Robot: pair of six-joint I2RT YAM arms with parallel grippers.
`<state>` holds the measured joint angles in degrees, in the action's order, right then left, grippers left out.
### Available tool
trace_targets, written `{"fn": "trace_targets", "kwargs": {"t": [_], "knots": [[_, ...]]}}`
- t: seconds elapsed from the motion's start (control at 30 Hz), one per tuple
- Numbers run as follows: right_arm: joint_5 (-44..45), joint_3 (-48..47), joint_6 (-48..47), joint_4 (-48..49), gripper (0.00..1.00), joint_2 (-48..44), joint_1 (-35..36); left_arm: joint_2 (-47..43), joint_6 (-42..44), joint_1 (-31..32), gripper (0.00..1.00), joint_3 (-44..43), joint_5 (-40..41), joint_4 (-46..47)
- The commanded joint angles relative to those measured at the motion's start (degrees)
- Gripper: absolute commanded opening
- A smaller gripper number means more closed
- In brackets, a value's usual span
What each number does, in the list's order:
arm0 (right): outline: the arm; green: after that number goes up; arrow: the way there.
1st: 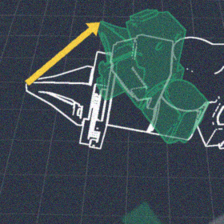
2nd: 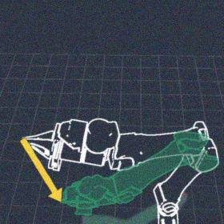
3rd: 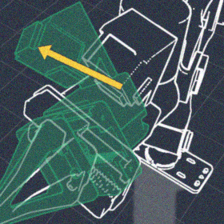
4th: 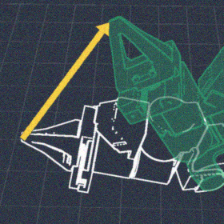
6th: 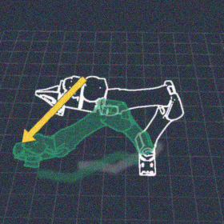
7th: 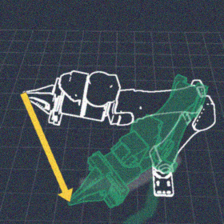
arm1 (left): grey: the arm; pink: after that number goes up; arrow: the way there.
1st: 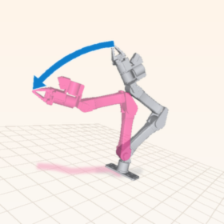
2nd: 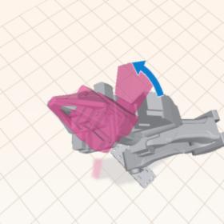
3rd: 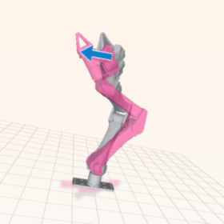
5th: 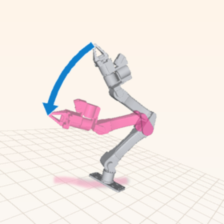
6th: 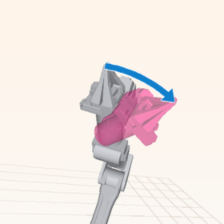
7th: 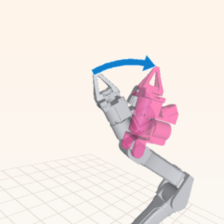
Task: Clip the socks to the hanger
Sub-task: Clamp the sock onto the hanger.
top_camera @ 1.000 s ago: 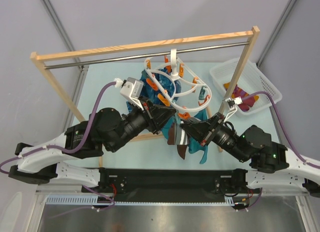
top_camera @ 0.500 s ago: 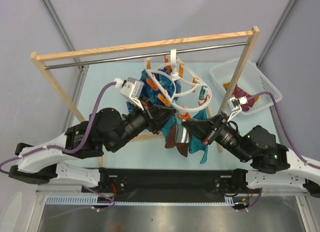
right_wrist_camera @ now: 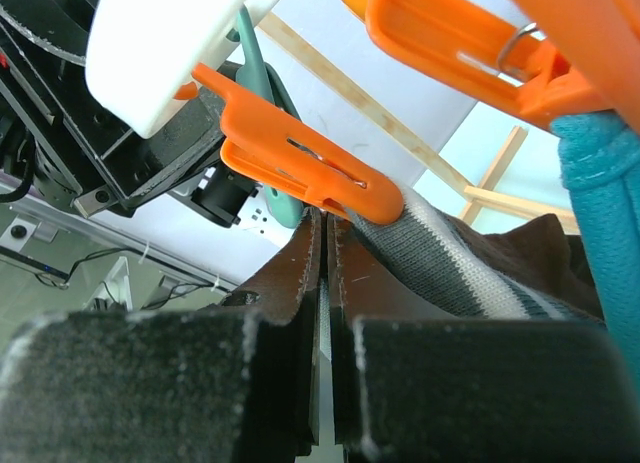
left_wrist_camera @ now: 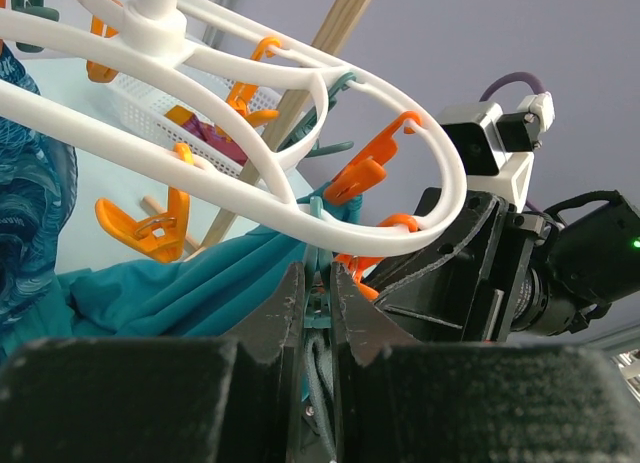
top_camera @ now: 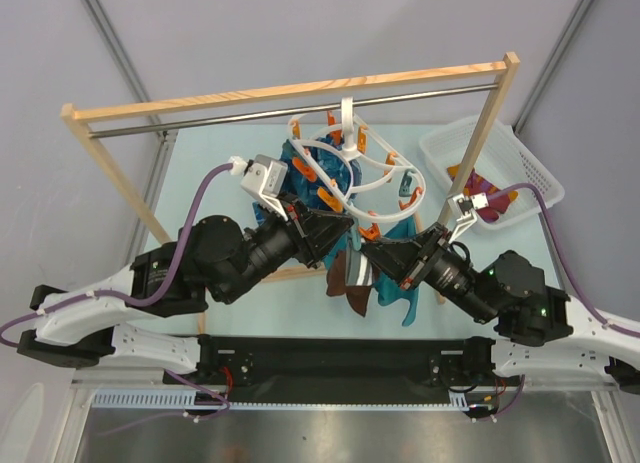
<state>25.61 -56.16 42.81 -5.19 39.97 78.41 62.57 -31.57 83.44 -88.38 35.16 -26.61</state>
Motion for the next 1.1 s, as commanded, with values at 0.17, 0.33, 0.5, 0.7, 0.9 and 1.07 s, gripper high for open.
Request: {"fn": "trace_targets", "kwargs": {"t": [0.17,0.33,0.5,0.7,0.9,1.07], "knots": [[0.0,0.6,-1.0,4.8,0.00,-0.1,0.2,-0.6,-0.8,-0.1,0.00,0.8,-2.5,0.7],[0.5,0.7,-1.1,6.3,0.00,-0.3,0.3,-1.6,-0.6,-0.1,0.02,2.2,-2.5,1.6],[0.8,1.1,-1.3,6.9,0.00,-0.6,0.3,-2.6,-0.7,-0.1,0.26,3.8,-1.9,2.7],[0.7,1.8,-1.2,8.0,0.00,-0.6,0.2,-2.6,-0.7,-0.1,0.35,4.1,-1.9,2.9],[0.6,1.7,-1.2,7.9,0.00,-0.2,0.1,-3.0,-0.3,-0.1,0.47,4.4,-2.0,3.2],[1.8,1.2,-0.7,5.5,0.02,-0.2,-0.3,-4.6,0.3,-0.1,0.70,6.9,-2.2,4.5]]}}
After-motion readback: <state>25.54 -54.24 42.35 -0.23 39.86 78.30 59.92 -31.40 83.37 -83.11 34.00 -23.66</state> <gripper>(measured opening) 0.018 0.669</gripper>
